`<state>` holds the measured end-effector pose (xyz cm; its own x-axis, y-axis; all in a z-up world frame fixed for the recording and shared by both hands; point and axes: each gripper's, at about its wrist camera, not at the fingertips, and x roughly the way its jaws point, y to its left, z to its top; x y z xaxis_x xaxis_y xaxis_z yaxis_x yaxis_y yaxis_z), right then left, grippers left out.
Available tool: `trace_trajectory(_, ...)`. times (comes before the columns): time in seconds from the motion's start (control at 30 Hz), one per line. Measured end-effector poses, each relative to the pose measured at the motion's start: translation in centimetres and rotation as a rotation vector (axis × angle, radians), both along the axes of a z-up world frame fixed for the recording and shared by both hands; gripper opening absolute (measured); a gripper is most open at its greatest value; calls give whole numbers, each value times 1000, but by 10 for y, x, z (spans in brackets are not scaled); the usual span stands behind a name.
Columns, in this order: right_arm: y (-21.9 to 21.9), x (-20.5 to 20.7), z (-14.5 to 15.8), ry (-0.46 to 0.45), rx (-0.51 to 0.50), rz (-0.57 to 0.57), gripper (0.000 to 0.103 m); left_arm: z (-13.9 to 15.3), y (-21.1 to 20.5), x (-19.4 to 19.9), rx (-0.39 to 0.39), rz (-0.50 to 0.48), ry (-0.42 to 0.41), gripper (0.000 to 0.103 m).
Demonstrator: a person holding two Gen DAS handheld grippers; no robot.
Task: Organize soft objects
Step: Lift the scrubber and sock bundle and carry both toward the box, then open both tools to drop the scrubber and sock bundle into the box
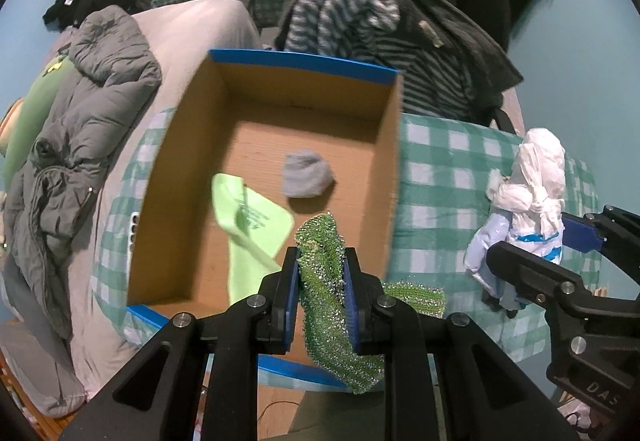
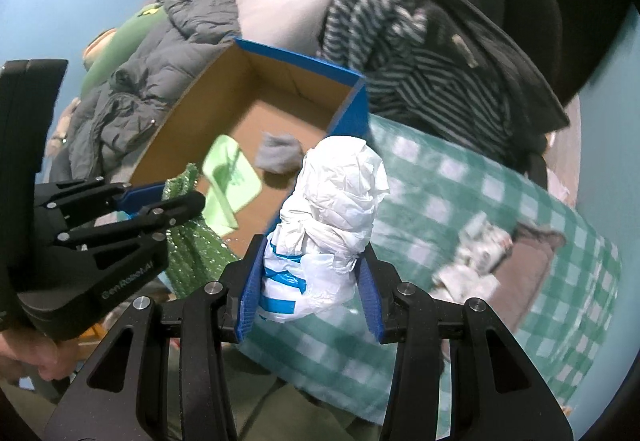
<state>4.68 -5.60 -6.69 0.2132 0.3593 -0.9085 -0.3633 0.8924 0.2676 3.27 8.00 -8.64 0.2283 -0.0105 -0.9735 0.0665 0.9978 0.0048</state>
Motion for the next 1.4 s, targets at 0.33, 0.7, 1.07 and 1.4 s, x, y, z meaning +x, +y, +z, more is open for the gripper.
trace_trajectory(0.33, 57, 19, -5, -2, 25, 53, 43, -10, 52, 10, 21, 44, 9, 20)
trace_trajectory(0.7, 92, 33, -21, 39, 12, 68, 43, -28, 82, 22, 42, 64, 29, 20)
trace_trajectory(1.07, 102, 39, -29, 44, -5, 61, 46, -37, 85, 23, 71, 60, 43, 35)
trace_trajectory(1.4, 99, 39, -26, 33, -14, 35, 57, -32, 86, 21, 102, 47, 30, 47)
